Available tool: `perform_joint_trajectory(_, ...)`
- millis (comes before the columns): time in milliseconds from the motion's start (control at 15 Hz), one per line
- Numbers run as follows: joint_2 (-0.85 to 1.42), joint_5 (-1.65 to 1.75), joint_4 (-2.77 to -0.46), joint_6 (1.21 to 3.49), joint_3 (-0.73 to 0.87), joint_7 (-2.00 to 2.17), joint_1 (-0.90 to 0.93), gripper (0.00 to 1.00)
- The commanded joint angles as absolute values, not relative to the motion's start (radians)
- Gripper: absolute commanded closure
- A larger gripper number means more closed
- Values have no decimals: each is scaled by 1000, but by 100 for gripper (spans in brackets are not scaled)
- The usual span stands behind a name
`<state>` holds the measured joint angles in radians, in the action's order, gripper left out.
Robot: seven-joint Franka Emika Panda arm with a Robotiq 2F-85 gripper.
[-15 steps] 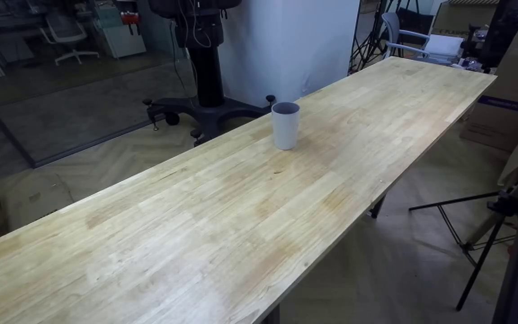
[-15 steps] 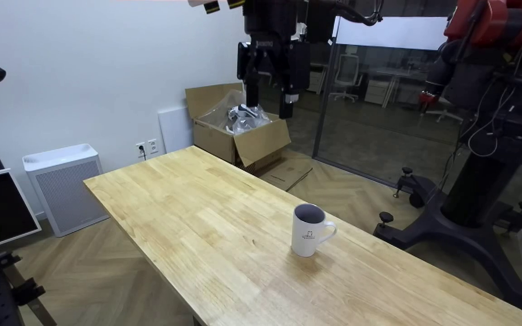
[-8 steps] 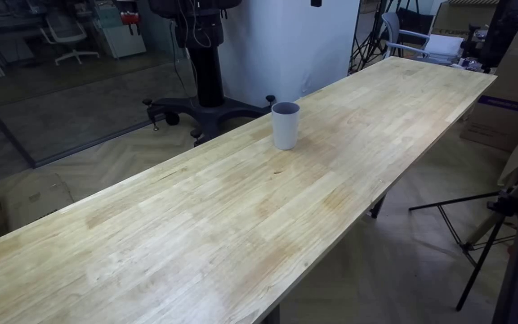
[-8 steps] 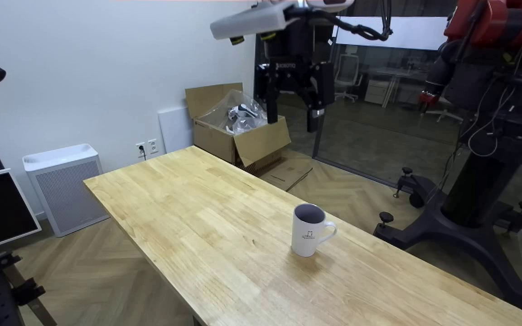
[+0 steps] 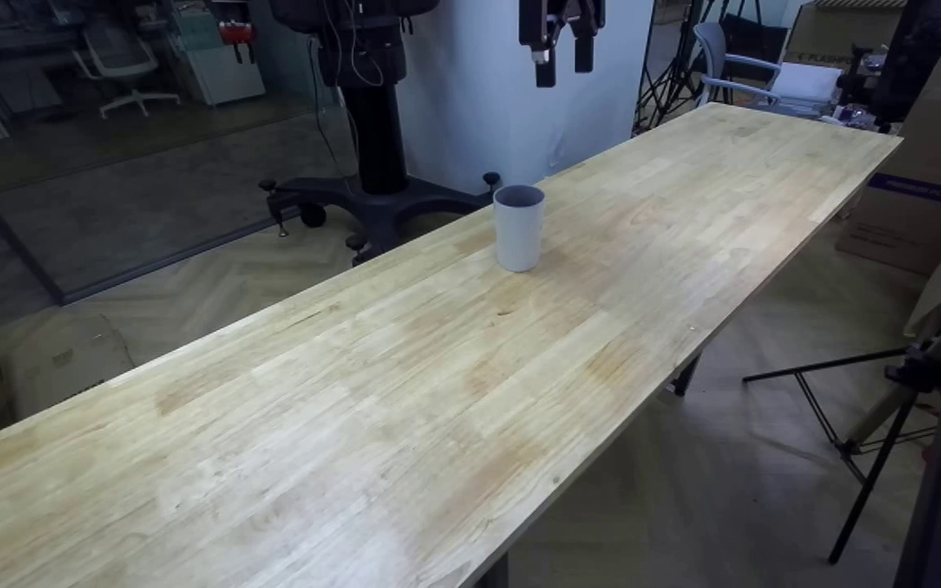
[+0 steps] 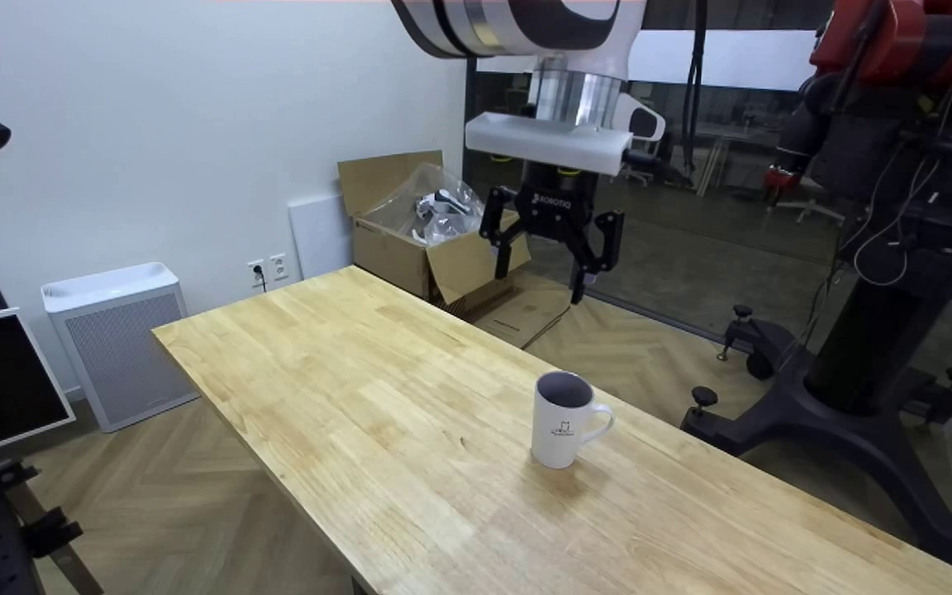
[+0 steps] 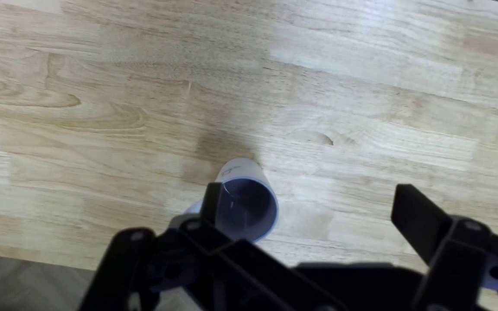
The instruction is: Move the mug to the left
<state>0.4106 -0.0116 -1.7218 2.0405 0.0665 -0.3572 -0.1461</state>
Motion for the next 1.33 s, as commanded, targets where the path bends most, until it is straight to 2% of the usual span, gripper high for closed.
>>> perform_joint_trajectory(0,424,-8,-1705,2031,55,-361,-156,0)
perform_joint_trajectory(600,621,39,-1589,2239,59,-297,-148,0)
perform_joint_trajectory(1267,863,20,-1384,2165,23,-316,-158,0)
